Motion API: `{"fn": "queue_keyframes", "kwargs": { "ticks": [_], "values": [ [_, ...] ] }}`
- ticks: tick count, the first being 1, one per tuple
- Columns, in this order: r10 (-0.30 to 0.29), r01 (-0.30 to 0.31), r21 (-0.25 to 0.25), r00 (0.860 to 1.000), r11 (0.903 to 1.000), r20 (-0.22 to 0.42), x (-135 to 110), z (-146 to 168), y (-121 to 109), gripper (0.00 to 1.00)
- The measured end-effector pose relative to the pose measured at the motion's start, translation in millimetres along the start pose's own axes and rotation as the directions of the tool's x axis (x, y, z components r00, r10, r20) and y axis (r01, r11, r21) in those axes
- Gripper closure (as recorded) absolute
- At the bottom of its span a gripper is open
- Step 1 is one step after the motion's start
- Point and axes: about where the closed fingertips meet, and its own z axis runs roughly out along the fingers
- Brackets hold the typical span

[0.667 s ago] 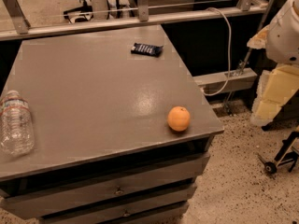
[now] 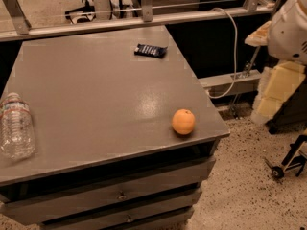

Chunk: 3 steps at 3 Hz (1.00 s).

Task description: Place water bottle upright

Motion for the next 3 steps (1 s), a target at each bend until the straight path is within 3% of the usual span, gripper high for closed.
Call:
{"fn": "queue_keyframes", "kwargs": {
  "ticks": [1,2,3],
  "values": [
    [-0.144,0.144,0.012,0.987,0.9896,0.072,-58.0,25.0,-14.5,0.0],
    [-0.34,0.339,0.034,0.929,0.9402,0.144,-145.2,57.8,-16.0,0.0],
    [-0.432,0.431,0.047,0.882,0.9011,0.188,-201.7,73.0,-9.7,0.0]
  ]
}}
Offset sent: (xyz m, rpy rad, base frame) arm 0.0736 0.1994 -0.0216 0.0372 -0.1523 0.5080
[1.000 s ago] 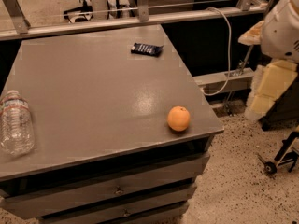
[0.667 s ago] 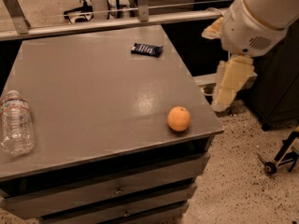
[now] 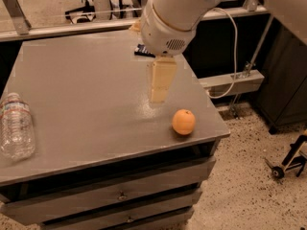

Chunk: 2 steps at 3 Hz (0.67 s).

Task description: Place water bottle upright

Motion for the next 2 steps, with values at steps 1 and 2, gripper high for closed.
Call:
{"fn": "queue_keyframes", "kwargs": {
  "ticks": [1,2],
  "values": [
    [-0.024,0.024,-0.001,1.0,0.9997,0.007,-6.9,5.1,-4.9,0.0],
    [-0.224,0.225,-0.013,0.971,0.9742,0.083,-67.2,59.6,-44.1,0.0]
  ]
}}
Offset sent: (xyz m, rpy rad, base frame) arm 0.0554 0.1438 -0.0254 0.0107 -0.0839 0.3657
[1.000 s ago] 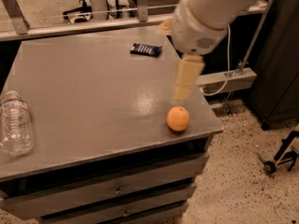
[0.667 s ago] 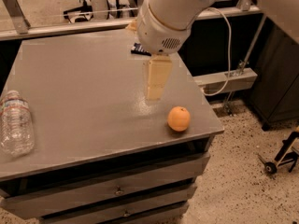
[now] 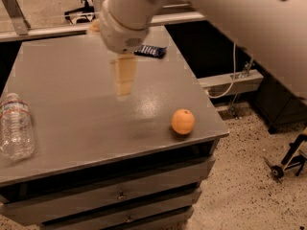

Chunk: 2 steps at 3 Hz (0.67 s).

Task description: Place water bottle upright

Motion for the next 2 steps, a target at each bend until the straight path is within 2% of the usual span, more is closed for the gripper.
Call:
{"fn": "queue_keyframes", "kwargs": {
  "ticks": [1,2],
  "values": [
    [-0.189,0.19,-0.012,0.979,0.9817,0.076,-49.6,49.4,-44.0,0.0],
    [-0.359,0.36,0.015,0.924,0.9328,0.134,-93.8,76.8,-69.3,0.0]
  ]
}}
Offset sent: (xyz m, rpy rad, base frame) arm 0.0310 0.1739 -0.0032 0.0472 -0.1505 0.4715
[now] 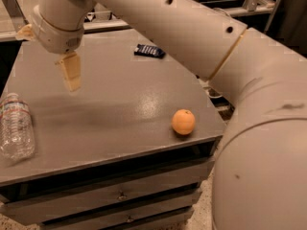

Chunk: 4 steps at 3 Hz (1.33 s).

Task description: Place water bottle upright

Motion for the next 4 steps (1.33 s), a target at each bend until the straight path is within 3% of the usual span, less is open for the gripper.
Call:
{"fn": "queue_keyframes", "kwargs": {
  "ticks": [1,2,3,4],
  "values": [
    [-0.127,0.127,-0.011,0.991,0.9918,0.031,-18.5,20.0,-10.5,0.0],
    [-0.263,0.266,-0.061,0.964,0.9622,0.049,-33.6,43.6,-7.3,0.0],
    [-0.378,0.382,-0.119,0.924,0.9164,0.054,-43.7,64.2,-3.4,0.0],
    [-0.489,0.49,-0.2,0.87,0.8484,0.056,-50.4,85.6,2.5,0.0]
  ]
}}
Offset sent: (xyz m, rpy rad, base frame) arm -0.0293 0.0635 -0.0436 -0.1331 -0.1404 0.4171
